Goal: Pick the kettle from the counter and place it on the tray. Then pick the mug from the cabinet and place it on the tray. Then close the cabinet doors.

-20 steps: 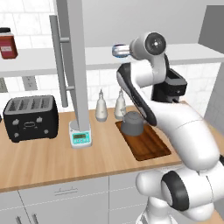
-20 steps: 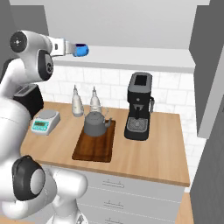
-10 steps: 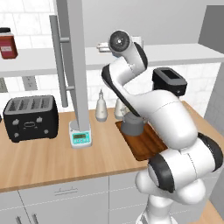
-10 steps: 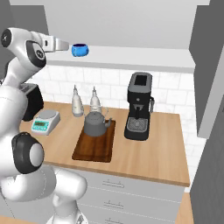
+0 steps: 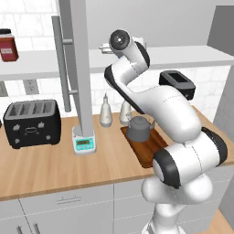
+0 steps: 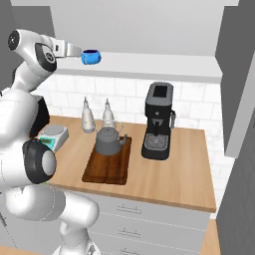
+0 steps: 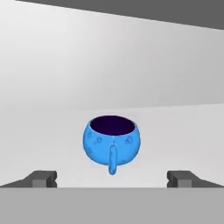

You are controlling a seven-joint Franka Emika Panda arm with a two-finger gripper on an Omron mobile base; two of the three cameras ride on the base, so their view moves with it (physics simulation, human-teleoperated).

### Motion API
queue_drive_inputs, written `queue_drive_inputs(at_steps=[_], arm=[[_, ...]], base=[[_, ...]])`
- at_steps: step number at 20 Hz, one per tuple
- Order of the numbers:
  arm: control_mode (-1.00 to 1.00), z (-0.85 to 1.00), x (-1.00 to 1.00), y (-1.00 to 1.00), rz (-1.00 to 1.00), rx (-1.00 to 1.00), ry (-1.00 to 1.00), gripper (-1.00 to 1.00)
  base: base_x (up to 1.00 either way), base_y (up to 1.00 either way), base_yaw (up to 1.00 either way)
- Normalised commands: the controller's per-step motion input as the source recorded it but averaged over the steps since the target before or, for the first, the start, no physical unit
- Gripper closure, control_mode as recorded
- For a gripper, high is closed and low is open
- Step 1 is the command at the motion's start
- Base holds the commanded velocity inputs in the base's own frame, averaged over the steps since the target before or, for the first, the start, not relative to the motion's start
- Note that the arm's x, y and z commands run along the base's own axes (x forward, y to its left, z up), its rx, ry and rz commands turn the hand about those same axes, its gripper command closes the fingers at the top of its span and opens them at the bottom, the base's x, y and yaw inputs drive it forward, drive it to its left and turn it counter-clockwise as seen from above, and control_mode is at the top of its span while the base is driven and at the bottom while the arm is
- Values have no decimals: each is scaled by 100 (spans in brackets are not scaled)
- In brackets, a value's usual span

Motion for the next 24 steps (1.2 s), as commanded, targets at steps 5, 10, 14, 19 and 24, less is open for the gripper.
queue_drive_inputs(at_steps=[5, 10, 14, 19, 24], arm=[[-100, -10, 24, -12, 0, 1, 0, -100], [-100, -7, 30, 0, 0, 0, 0, -100], [-100, -15, 25, -6, 0, 1, 0, -100], [-100, -15, 21, -8, 0, 1, 0, -100], [-100, -12, 18, -6, 0, 1, 0, -100]], base=[[0, 0, 0], [0, 0, 0], [0, 0, 0], [0, 0, 0], [0, 0, 0]])
